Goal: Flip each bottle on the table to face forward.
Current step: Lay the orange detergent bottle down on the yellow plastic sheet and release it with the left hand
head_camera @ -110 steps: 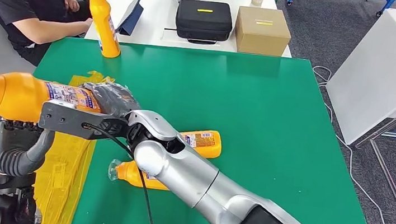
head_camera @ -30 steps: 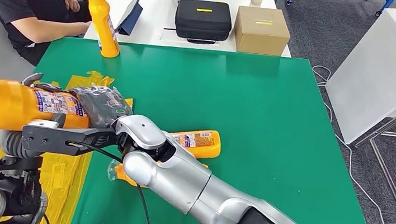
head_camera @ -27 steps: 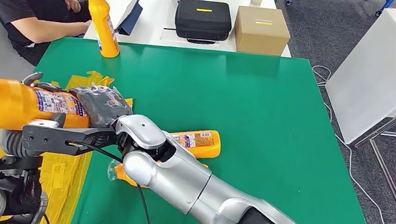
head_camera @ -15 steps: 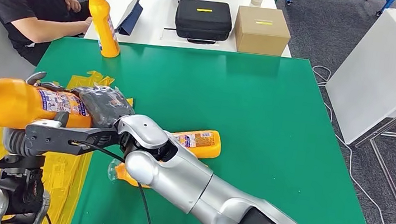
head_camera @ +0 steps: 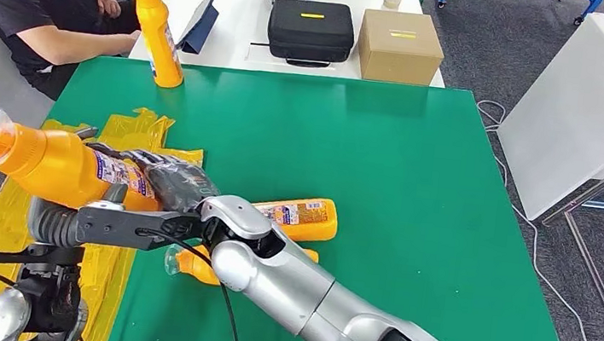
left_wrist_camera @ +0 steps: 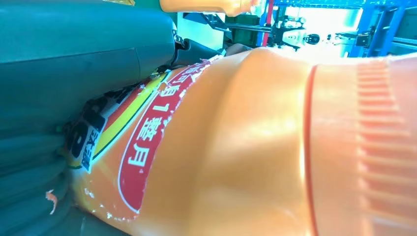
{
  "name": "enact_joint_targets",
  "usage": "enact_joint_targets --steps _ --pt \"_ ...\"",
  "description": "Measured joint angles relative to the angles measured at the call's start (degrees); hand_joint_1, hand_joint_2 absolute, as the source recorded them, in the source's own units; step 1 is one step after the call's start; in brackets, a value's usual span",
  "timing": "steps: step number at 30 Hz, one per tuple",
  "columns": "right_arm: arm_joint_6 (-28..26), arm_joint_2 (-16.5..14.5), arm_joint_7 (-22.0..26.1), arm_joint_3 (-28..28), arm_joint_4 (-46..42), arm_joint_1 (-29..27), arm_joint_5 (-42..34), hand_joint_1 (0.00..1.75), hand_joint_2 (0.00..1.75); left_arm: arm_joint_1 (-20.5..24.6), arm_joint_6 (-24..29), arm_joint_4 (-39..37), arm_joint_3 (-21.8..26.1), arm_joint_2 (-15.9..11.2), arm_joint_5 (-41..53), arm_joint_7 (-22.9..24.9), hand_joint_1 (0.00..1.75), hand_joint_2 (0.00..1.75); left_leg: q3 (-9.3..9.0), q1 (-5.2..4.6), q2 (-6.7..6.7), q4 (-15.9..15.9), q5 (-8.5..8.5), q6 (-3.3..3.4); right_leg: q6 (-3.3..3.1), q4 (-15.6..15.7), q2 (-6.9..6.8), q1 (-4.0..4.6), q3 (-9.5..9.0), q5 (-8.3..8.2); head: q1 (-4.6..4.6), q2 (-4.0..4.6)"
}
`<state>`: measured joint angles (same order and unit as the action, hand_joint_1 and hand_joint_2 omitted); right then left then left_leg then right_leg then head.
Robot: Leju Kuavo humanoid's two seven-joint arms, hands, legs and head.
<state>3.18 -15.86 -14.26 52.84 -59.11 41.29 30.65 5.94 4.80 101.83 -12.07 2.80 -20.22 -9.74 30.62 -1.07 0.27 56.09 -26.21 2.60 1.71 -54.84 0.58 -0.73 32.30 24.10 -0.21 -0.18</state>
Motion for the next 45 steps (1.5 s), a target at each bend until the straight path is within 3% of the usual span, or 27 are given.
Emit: enact_joint_targets --steps 7,18,26,36,39,45 --pt "0.05 2.61 0.36 -4.16 -4.22 -2.8 1.46 0.0 0.0 1.01 -0.23 -1.08 -0.33 0.01 0.02 -0.14 1.75 1.75 0.0 -0.02 -0.02 0.01 0.0 0.0 0.01 0.0 0.0 -0.01 -0.02 -0.01 0.01 0.0" --pt "0.14 5.19 -0.29 -6.04 -4.93 -4.93 1.93 0.0 0.0 2.3 -0.82 -0.91 -0.5 0.33 -0.15 -1.0 1.75 1.75 -0.03 -0.01 0.05 0.02 0.0 0.01 0.02 0.0 -0.06 -0.01 -0.08 -0.02 0.01 0.0" --pt "-0.42 6.26 0.28 -7.53 -5.48 -5.3 2.95 0.0 0.0 2.22 -0.73 -0.67 -0.45 0.35 0.1 -1.1 1.75 1.75 -0.02 -0.01 0.07 0.02 0.0 0.01 0.02 -0.01 -0.07 -0.01 -0.1 -0.02 0.0 -0.01" --pt "-1.22 9.93 2.12 -12.63 -9.09 -5.46 4.45 0.0 0.0 0.7 0.22 -0.58 0.25 0.04 2.73 -2.71 1.75 1.75 -0.01 -0.04 0.07 0.03 -0.01 0.01 0.02 0.0 -0.07 -0.04 -0.11 -0.02 0.01 0.01" --pt "-1.86 12.35 2.58 -15.18 -13.65 -6.87 4.69 0.0 0.0 0.05 4.61 -0.58 1.91 -0.93 10.86 -5.08 1.75 1.75 -0.02 -0.03 0.15 0.04 -0.01 0.01 0.02 0.0 -0.12 -0.03 -0.11 -0.02 0.01 0.01" --pt "0.21 20.8 5.45 -25.0 -26.66 -13.6 4.8 0.0 0.0 -2.25 11.2 -0.38 8.32 -4.31 24.89 -9.29 1.75 1.75 0.02 -0.03 0.25 0.04 -0.03 0.04 0.03 0.01 -0.21 -0.03 -0.12 -0.01 0.01 0.0"
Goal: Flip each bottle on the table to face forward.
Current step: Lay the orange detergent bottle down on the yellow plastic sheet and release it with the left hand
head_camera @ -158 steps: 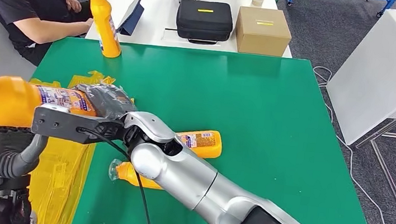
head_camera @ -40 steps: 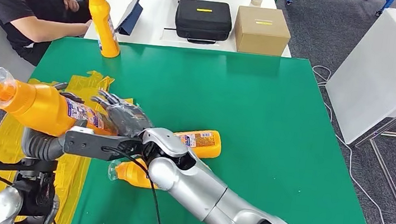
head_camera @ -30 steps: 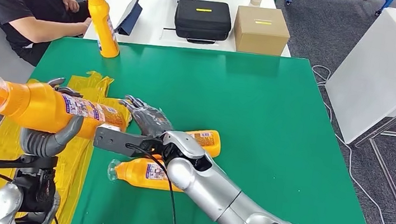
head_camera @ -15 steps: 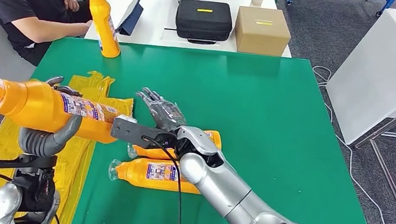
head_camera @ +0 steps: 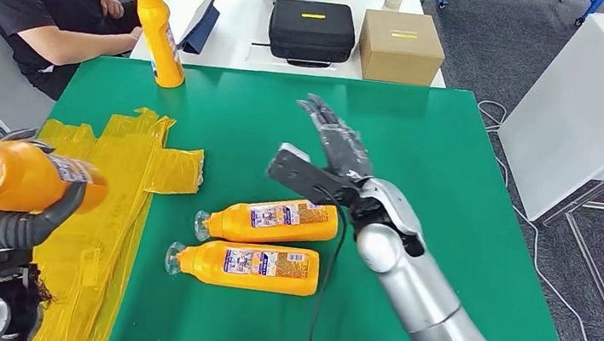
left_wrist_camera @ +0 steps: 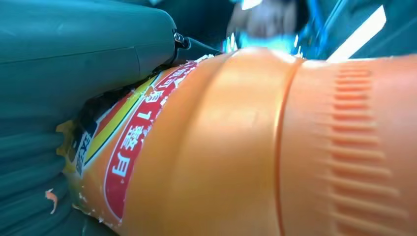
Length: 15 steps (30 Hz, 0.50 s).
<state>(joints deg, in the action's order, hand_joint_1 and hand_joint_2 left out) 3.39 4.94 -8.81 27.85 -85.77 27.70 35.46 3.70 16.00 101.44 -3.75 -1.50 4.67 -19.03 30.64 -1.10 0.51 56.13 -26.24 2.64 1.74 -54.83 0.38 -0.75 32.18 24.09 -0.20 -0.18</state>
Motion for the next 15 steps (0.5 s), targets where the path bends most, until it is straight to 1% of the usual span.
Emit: enact_joint_targets --steps 3,6,9,13,15 --pt "-0.28 3.56 2.25 -3.32 -3.08 -3.22 -0.95 0.0 0.0 -1.71 5.02 0.41 2.1 -1.19 8.04 -2.36 1.75 1.75 0.02 -0.01 0.0 0.0 -0.01 0.01 0.0 0.01 0.0 -0.01 0.0 0.0 -0.01 0.0" --pt "-0.61 6.5 3.54 -5.33 -4.98 -5.21 -2.52 0.0 0.0 -2.6 12.99 0.54 2.8 -2.16 21.66 -3.13 1.75 1.75 0.01 -0.02 0.0 0.0 -0.01 0.02 0.0 0.04 0.0 -0.02 0.01 0.0 -0.01 -0.01" --pt "-0.75 8.6 3.96 -6.17 -6.17 -6.14 -4.04 0.0 0.0 -1.74 18.97 -0.41 2.77 -3.0 35.07 -0.56 1.75 1.75 -0.02 -0.03 0.0 0.01 -0.01 0.02 0.01 0.05 0.0 -0.02 0.0 -0.01 0.0 0.0" --pt "-0.76 10.32 4.2 -6.34 -6.98 -6.67 -5.75 0.0 0.0 1.66 22.11 -4.77 1.95 -4.14 49.0 4.36 1.75 1.75 -0.04 -0.02 0.0 0.01 0.02 0.02 0.05 0.05 0.0 -0.01 -0.02 -0.05 0.02 0.01" --pt "-0.67 11.04 4.38 -6.29 -7.08 -6.67 -6.62 0.0 0.0 3.48 22.87 -7.96 1.1 -4.62 53.7 5.94 1.75 1.75 -0.05 -0.02 0.0 0.01 0.04 0.02 0.06 0.04 0.0 -0.01 -0.03 -0.07 0.02 0.01"
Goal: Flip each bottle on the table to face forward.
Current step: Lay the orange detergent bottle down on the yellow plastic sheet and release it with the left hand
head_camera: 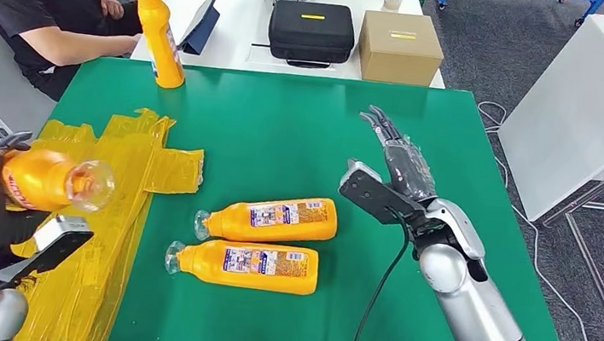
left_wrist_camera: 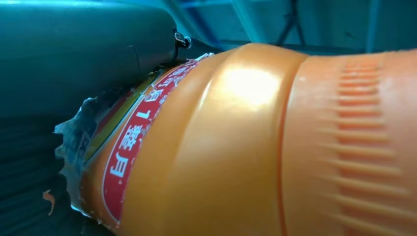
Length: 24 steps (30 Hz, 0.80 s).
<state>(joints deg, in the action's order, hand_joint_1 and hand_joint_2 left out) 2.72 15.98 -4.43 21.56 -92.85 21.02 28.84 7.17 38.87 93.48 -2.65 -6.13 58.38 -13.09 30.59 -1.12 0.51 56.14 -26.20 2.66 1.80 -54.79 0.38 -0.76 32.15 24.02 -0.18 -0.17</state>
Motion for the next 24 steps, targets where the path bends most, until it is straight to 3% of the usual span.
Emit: enact_joint_targets --steps 13,24 --pt "0.18 2.48 -0.42 1.22 -0.78 0.29 -1.09 0.0 0.0 7.07 0.78 -15.67 -6.86 0.23 8.3 2.75 1.75 1.75 0.04 -0.04 0.04 0.02 0.02 0.04 0.02 0.0 -0.01 -0.04 0.03 0.0 -0.01 -0.01" --pt "-0.58 2.63 -2.13 1.81 -5.08 -3.01 3.1 0.0 0.0 16.3 0.6 -31.9 -14.66 5.94 14.44 7.26 1.75 1.75 0.04 -0.1 -0.01 0.06 0.02 0.05 0.06 0.0 0.0 -0.12 0.02 -0.03 0.0 -0.01"
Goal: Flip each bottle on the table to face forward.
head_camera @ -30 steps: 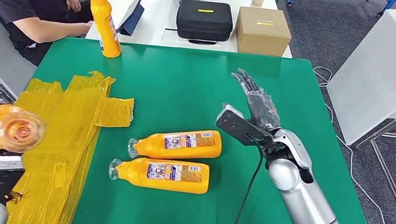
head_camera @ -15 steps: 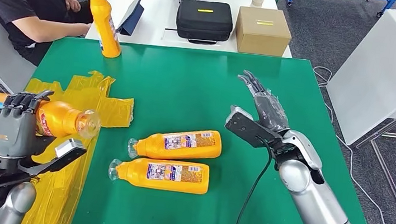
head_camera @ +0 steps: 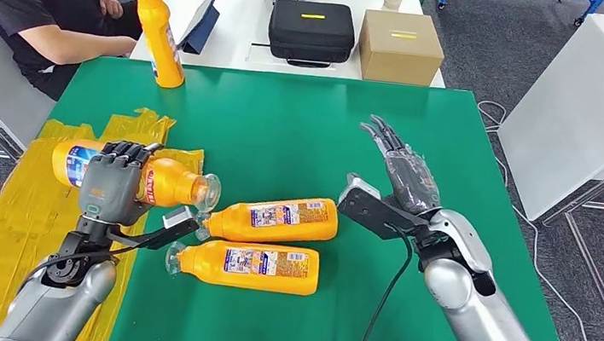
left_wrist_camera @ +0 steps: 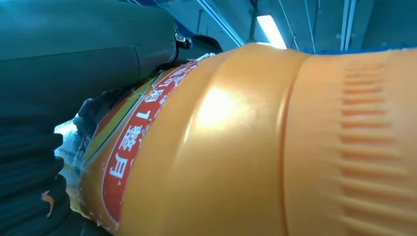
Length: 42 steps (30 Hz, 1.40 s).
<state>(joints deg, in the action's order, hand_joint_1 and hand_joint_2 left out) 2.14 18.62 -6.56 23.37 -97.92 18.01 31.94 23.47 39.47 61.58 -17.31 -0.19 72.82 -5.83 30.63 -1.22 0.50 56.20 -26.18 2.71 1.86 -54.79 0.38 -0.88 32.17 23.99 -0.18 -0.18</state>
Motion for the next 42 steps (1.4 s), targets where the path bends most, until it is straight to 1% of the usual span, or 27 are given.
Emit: enact_joint_targets --steps 4,9,14,22,26,27,40,41,42 --pt "0.13 -1.45 -1.57 0.18 -2.05 -1.3 2.97 0.0 0.0 3.63 -0.34 -6.9 -0.75 2.32 1.38 1.26 1.75 1.75 0.0 0.01 0.05 0.0 0.0 0.0 0.0 0.0 -0.02 0.01 0.01 0.0 0.02 0.01" --pt "0.37 -2.54 -1.8 0.06 -4.6 -3.77 4.9 0.0 0.0 8.01 -0.25 -16.19 -1.07 5.35 2.41 2.6 1.75 1.75 0.02 0.01 0.01 0.0 0.0 0.0 0.0 -0.02 0.0 0.01 0.0 0.0 0.0 0.01" --pt "0.43 -2.95 -1.57 -0.18 -5.69 -5.12 5.26 0.0 0.0 10.28 0.17 -21.67 -1.07 6.63 2.53 2.68 1.75 1.75 0.03 0.0 0.0 0.0 0.0 0.0 0.0 -0.01 0.0 0.0 0.0 0.0 0.01 0.0" --pt "0.82 -3.14 -1.13 -0.39 -6.06 -5.41 5.46 0.0 0.0 10.98 -0.16 -23.7 -1.07 6.92 3.16 3.63 1.75 1.75 0.03 0.0 0.0 0.0 0.0 0.0 0.0 -0.01 0.0 0.0 0.0 0.0 0.01 0.01" --pt "2.23 -3.14 0.79 -0.69 -7.37 -6.7 5.3 0.0 0.0 12.98 -1.32 -28.81 -0.4 6.01 6.31 8.48 1.75 1.75 0.04 0.01 0.01 0.0 0.0 0.0 0.0 -0.02 0.0 0.01 0.0 0.0 0.01 0.01" --pt "2.59 -3.13 0.96 -0.77 -7.45 -6.75 5.13 0.0 0.0 13.38 -1.63 -29.65 -0.14 5.77 6.92 9.04 1.75 1.75 0.04 0.02 0.01 0.0 0.01 0.0 0.0 -0.02 0.0 0.01 0.0 0.0 0.01 0.01" --pt "3.19 -2.18 1.75 -0.81 -7.45 -6.68 3.54 0.0 0.0 14.13 -2.48 -31.58 1.19 5.0 10.98 10.89 1.74 1.75 0.06 0.0 0.02 0.0 0.01 0.01 0.0 -0.03 0.0 0.0 0.0 0.0 0.01 0.0" --pt "3.19 -2.13 1.75 -0.81 -7.45 -6.71 3.54 0.0 0.0 14.13 -2.52 -31.59 1.26 4.97 11.04 10.9 1.58 1.75 0.05 0.0 0.02 0.0 0.01 0.01 0.0 -0.03 0.0 0.0 0.0 0.0 0.01 0.0" --pt "3.19 -2.09 1.75 -0.81 -7.45 -6.73 3.54 0.0 0.0 14.13 -2.57 -31.59 1.34 4.95 11.08 10.9 1.17 1.75 0.05 0.0 0.02 0.0 0.01 0.01 0.0 -0.03 0.0 0.0 0.0 0.0 0.01 0.0"
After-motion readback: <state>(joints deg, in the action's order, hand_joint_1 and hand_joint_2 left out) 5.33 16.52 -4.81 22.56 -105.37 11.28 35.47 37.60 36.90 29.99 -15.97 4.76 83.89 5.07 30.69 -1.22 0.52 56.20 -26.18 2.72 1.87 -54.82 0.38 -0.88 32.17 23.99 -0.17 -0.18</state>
